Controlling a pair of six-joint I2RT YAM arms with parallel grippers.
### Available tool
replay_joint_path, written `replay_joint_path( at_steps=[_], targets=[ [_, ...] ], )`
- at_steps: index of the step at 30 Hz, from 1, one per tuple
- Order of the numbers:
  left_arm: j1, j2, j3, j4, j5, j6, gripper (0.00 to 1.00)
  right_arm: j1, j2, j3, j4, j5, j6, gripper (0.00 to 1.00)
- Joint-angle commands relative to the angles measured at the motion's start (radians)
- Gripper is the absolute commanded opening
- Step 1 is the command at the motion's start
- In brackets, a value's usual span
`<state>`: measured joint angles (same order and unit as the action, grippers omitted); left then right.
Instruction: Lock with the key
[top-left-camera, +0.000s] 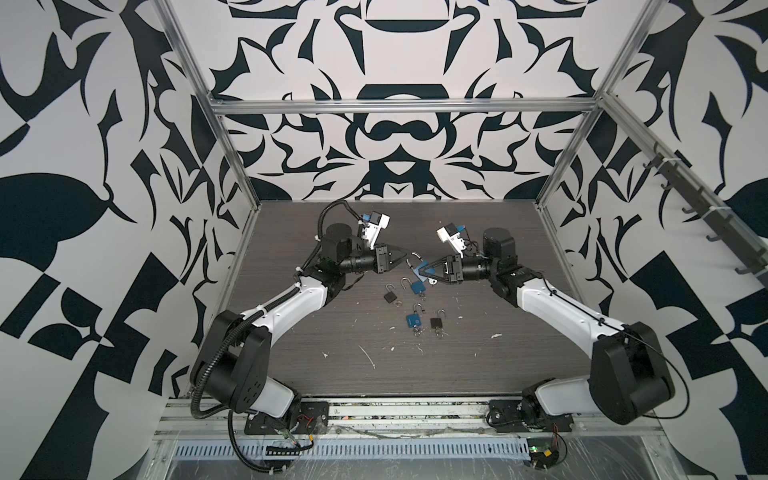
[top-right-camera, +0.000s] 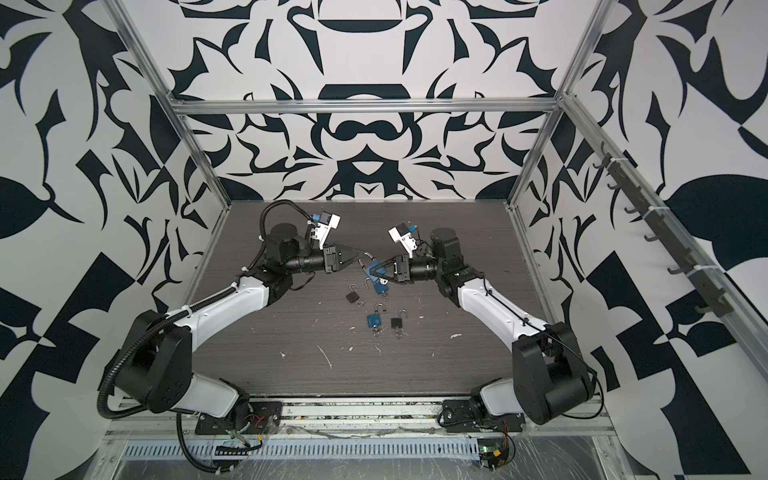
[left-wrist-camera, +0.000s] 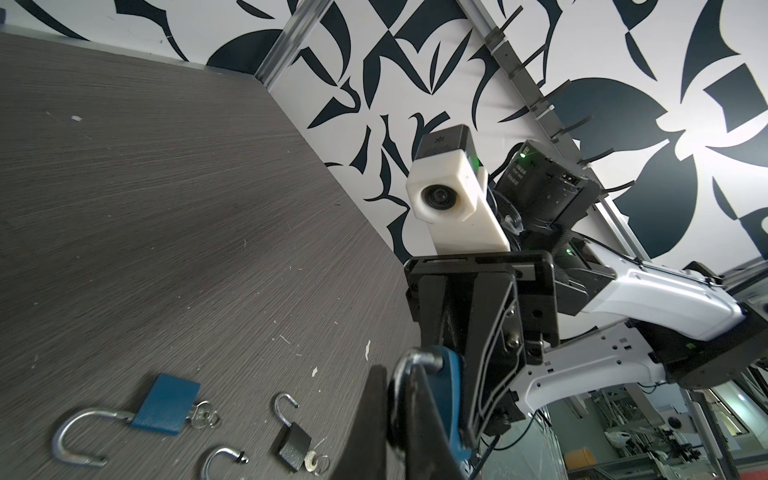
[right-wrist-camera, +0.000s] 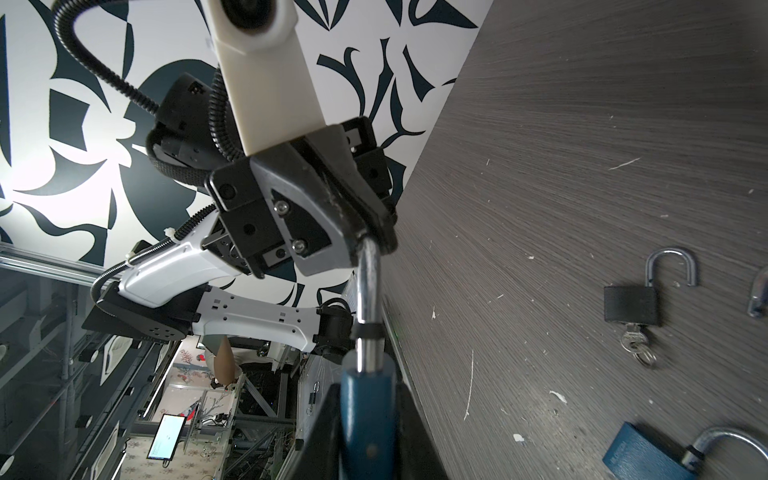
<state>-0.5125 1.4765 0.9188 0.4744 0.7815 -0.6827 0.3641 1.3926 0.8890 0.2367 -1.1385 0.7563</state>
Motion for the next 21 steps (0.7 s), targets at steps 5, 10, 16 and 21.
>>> replay_joint_path(
  at_steps=[5, 10, 16, 21],
  targets=[
    [-0.133, -0.044, -0.077, -0.110, 0.103, -0.029, 0.00, 0.008, 0.001, 0.073, 0.233, 0.130, -0.016, 0.00],
    [-0.167, -0.065, -0.110, -0.100, 0.077, -0.054, 0.00, 0.007, 0.033, 0.089, 0.275, 0.139, 0.007, 0.00],
    [-0.194, -0.080, -0.141, -0.074, 0.055, -0.079, 0.00, 0.007, 0.069, 0.108, 0.326, 0.140, 0.041, 0.00],
    [-0.216, -0.080, -0.149, -0.049, 0.053, -0.101, 0.00, 0.007, 0.088, 0.120, 0.338, 0.144, 0.049, 0.00]
  ],
)
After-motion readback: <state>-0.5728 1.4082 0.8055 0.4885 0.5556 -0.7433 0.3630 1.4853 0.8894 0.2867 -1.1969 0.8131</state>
